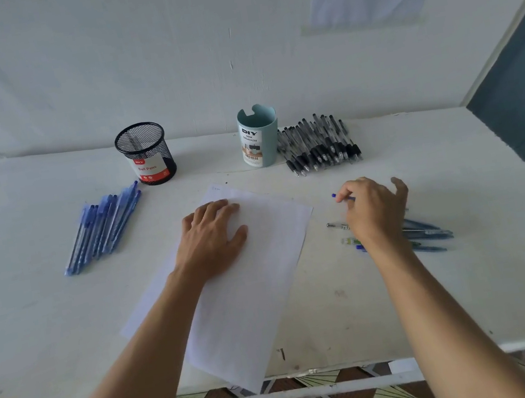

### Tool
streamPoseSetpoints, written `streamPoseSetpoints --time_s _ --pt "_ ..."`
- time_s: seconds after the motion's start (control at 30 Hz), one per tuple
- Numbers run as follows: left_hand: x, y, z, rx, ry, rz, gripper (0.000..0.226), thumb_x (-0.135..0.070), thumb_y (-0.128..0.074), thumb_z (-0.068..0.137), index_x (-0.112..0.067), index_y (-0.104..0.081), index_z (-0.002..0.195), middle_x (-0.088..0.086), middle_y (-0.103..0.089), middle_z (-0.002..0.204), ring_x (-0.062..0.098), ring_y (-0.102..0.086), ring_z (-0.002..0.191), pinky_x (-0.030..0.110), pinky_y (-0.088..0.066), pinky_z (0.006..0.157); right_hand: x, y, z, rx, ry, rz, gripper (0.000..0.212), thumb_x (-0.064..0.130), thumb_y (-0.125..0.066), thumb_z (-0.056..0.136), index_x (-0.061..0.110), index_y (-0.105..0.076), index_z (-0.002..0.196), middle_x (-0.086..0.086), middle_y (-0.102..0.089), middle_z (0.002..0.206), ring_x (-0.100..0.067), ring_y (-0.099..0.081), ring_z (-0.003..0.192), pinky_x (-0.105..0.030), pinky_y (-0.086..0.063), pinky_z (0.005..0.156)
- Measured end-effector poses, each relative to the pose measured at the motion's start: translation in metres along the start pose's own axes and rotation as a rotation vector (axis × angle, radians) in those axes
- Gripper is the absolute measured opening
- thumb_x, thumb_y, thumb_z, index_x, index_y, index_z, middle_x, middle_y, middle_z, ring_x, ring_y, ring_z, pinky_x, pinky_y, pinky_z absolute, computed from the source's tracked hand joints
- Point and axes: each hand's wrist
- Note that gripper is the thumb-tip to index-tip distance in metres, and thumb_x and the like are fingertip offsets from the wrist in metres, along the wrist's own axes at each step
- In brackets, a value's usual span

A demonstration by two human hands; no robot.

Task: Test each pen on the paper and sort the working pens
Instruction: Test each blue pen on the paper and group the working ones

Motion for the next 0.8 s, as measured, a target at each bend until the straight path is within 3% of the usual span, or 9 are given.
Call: streamPoseSetpoints --time_s 0.1,0.2,0.3,0.4,0.47,0.53,0.6,0.67,0.8 --pt "0.000 0.000 -0.001 0.000 0.000 -0.006 0.064 -0.060 -0.030 0.091 -0.031 -0.043 0.146 -0.007 -0.037 0.156 0.016 -0.024 0.146 0.036 -0.014 0.117 0.029 0.003 -0.003 -0.086 0.213 0.120 0.025 0.001 -0.073 0.081 0.026 -0.072 0.081 0.007 -0.073 0.092 -0.020 -0.068 0.076 -0.036 -0.031 0.095" --pt "0.001 0.000 0.000 -0.005 -0.001 -0.034 0.053 -0.053 -0.041 0.099 -0.030 -0.045 0.146 -0.007 -0.038 0.156 0.017 -0.025 0.146 0.035 -0.014 0.117 0.067 0.006 -0.008 0.005 0.301 0.336 0.022 -0.002 -0.071 0.083 0.019 -0.073 0.090 0.001 -0.072 0.097 -0.022 -0.067 0.080 -0.030 -0.041 0.074" --pt "0.003 0.003 0.001 -0.039 0.035 -0.184 0.044 -0.036 -0.041 0.099 -0.025 -0.053 0.140 -0.004 -0.048 0.150 0.019 -0.032 0.143 0.033 -0.018 0.114 0.091 -0.006 -0.010 0.260 0.152 0.463 0.019 0.005 -0.068 0.088 0.017 -0.071 0.103 0.001 -0.071 0.101 -0.016 -0.065 0.083 -0.024 -0.046 0.079" --pt "0.007 0.008 0.000 -0.075 0.093 -0.358 0.052 -0.032 -0.036 0.085 -0.020 -0.063 0.127 0.001 -0.060 0.137 0.024 -0.045 0.134 0.032 -0.027 0.109 0.103 -0.027 -0.013 0.417 0.031 0.528 0.019 0.011 -0.072 0.085 0.015 -0.072 0.104 0.000 -0.072 0.100 -0.014 -0.065 0.090 -0.014 -0.041 0.075" --pt "0.009 0.007 0.000 -0.085 0.069 -0.355 0.048 -0.040 -0.037 0.085 -0.021 -0.068 0.117 0.001 -0.064 0.130 0.026 -0.050 0.128 0.036 -0.032 0.107 0.105 -0.037 -0.013 0.437 -0.026 0.566 0.023 0.017 -0.079 0.082 0.014 -0.072 0.104 0.000 -0.072 0.100 -0.015 -0.066 0.095 -0.018 -0.045 0.079" --pt "0.009 0.007 -0.001 -0.082 0.058 -0.342 0.050 -0.063 -0.036 0.084 -0.028 -0.067 0.103 -0.003 -0.064 0.124 0.023 -0.050 0.126 0.038 -0.035 0.104 0.104 -0.039 -0.014 0.415 -0.043 0.619 0.024 0.023 -0.079 0.083 0.013 -0.071 0.103 0.002 -0.070 0.099 -0.012 -0.063 0.093 -0.020 -0.045 0.082" --pt "0.005 0.009 -0.003 -0.023 0.078 -0.287 0.060 -0.084 -0.035 0.073 -0.033 -0.060 0.093 -0.007 -0.057 0.126 0.018 -0.043 0.128 0.035 -0.029 0.104 0.099 -0.038 -0.014 0.389 0.022 0.632 0.015 0.019 -0.068 0.092 0.011 -0.070 0.104 0.000 -0.071 0.103 -0.014 -0.063 0.096 -0.016 -0.040 0.078" --pt "-0.002 0.012 -0.001 0.077 0.075 -0.151 0.073 -0.096 -0.038 0.060 -0.032 -0.058 0.089 -0.008 -0.047 0.133 0.018 -0.034 0.133 0.038 -0.024 0.107 0.090 -0.039 -0.015 0.365 0.121 0.581 0.021 0.005 -0.054 0.096 0.010 -0.069 0.108 -0.003 -0.070 0.110 -0.020 -0.063 0.102 -0.018 -0.041 0.082" --pt "-0.014 0.018 0.011 0.193 0.105 -0.053 0.057 -0.083 -0.061 0.070 -0.028 -0.061 0.086 -0.005 -0.037 0.139 0.025 -0.026 0.136 0.046 -0.025 0.108 0.070 -0.047 -0.022 0.318 0.375 0.381 0.042 -0.007 -0.049 0.084 0.007 -0.064 0.120 -0.010 -0.063 0.122 -0.032 -0.053 0.119 -0.043 -0.044 0.100"
Point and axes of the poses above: each hand's wrist, its own z-axis towards the middle knuckle, its own y-axis out of the back of the hand, x = y × z
